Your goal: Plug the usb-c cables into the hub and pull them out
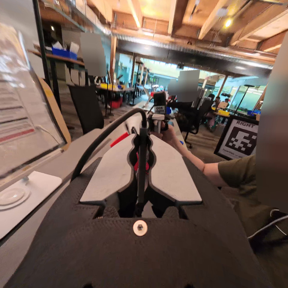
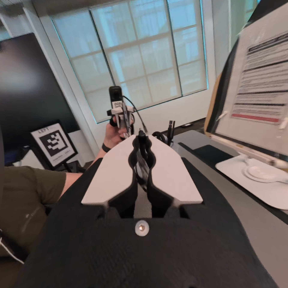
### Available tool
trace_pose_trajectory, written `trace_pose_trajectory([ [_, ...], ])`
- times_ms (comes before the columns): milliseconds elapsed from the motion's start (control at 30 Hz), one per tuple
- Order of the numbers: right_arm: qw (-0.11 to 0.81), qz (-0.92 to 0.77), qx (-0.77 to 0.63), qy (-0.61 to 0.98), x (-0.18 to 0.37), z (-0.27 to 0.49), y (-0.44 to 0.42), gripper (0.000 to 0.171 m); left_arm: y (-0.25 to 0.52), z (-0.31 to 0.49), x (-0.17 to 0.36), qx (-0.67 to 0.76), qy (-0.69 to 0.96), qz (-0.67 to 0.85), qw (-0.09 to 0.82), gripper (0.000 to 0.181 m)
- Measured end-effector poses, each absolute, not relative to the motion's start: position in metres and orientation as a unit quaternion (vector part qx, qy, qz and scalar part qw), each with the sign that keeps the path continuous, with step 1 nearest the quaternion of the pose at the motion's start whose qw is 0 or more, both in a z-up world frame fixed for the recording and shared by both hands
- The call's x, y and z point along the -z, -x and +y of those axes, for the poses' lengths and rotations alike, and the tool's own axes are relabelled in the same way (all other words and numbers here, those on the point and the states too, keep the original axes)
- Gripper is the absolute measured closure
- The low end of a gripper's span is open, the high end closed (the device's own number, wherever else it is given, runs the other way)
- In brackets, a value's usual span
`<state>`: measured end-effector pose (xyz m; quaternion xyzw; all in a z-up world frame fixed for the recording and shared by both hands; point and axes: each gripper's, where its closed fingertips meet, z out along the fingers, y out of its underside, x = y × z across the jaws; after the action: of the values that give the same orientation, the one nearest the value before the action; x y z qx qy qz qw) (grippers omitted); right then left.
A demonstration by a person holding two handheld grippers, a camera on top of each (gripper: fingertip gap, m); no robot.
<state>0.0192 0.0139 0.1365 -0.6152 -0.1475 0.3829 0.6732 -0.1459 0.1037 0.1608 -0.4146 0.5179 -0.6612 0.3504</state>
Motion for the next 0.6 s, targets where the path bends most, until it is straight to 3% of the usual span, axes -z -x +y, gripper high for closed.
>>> trace_pose_trajectory([
  [233,0.718,-0.149,-0.281,0.62,-0.174,-0.039,-0.064,0.162,0.203,0.12,-0.189,0.642,0.403,0.499,0.421,0.172],
  [367,0.728,-0.161,-0.215,0.63,-0.185,-0.082,-0.085,0.162,0.216,0.113,-0.197,0.659,0.388,0.494,0.414,0.172],
  [467,0.699,-0.153,-0.167,0.678,-0.163,-0.102,-0.112,0.162,0.216,0.108,-0.199,0.659,0.384,0.499,0.412,0.172],
  [600,0.591,-0.186,-0.157,0.769,-0.09,-0.112,-0.137,0.162,0.204,0.1,-0.195,0.658,0.387,0.508,0.4,0.172],
])
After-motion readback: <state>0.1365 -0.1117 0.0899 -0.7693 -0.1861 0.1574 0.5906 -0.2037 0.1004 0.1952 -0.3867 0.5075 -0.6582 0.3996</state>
